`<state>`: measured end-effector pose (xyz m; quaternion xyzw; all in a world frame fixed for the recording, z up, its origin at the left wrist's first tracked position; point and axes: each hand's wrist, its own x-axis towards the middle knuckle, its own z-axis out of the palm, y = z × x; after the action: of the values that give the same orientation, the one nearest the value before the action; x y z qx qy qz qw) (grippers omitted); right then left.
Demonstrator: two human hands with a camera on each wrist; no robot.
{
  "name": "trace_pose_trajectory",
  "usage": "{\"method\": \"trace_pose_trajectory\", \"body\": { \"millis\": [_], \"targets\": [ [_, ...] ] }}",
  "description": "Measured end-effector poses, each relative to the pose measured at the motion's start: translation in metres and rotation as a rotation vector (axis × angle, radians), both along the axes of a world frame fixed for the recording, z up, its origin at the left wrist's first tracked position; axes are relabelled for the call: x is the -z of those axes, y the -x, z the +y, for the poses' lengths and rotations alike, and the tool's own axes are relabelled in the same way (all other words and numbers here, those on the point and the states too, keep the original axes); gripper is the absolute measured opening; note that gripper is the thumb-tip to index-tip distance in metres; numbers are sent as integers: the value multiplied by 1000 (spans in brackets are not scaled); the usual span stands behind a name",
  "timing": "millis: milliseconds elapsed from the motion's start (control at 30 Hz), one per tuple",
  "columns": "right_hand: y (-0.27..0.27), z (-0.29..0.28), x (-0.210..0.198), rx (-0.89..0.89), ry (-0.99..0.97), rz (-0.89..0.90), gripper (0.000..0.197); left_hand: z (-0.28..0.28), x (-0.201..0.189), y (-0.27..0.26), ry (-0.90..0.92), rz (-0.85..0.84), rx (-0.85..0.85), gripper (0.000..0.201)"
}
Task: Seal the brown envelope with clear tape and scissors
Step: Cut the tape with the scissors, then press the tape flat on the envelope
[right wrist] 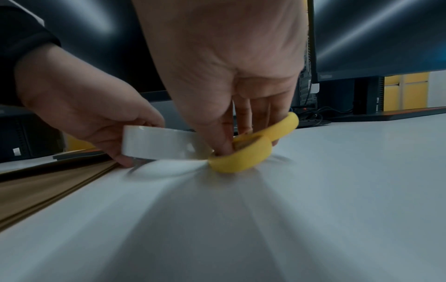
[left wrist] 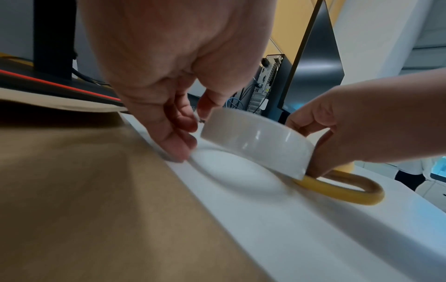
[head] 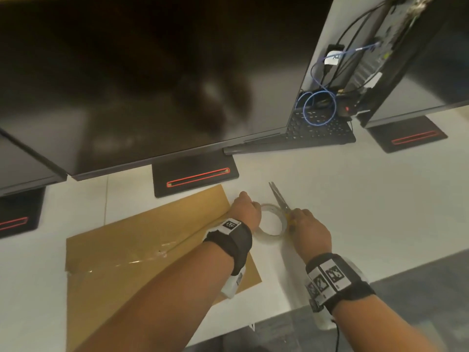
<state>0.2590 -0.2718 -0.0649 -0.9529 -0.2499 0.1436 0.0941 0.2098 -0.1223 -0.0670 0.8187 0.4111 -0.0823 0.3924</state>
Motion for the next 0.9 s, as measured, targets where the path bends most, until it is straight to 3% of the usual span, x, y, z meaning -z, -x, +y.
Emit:
{"method": "trace_pose_trajectory", "body": {
  "millis": [167,433,600,700,833,900],
  "targets": [
    [-1,-4,3,-65,120,-36,22,-2,3,-6,-81,52,97,27],
    [0,-2,6,-31,10,-81,23,5,-3,7,-331,97,298,41],
    [4,17,-10,-106,-141,-288,27,14,0,36,-345,-21,211,44],
    [16,39,-18,-199,-186,-300,25,18,6,56,-327,-41,294,36],
    [27,57,-10,-284,-22,-150,22,21,5,65,-334,-95,334,29],
    [31,58,-4,-329,85,-158,22,23,2,66,-300,-127,302,29]
  ]
}}
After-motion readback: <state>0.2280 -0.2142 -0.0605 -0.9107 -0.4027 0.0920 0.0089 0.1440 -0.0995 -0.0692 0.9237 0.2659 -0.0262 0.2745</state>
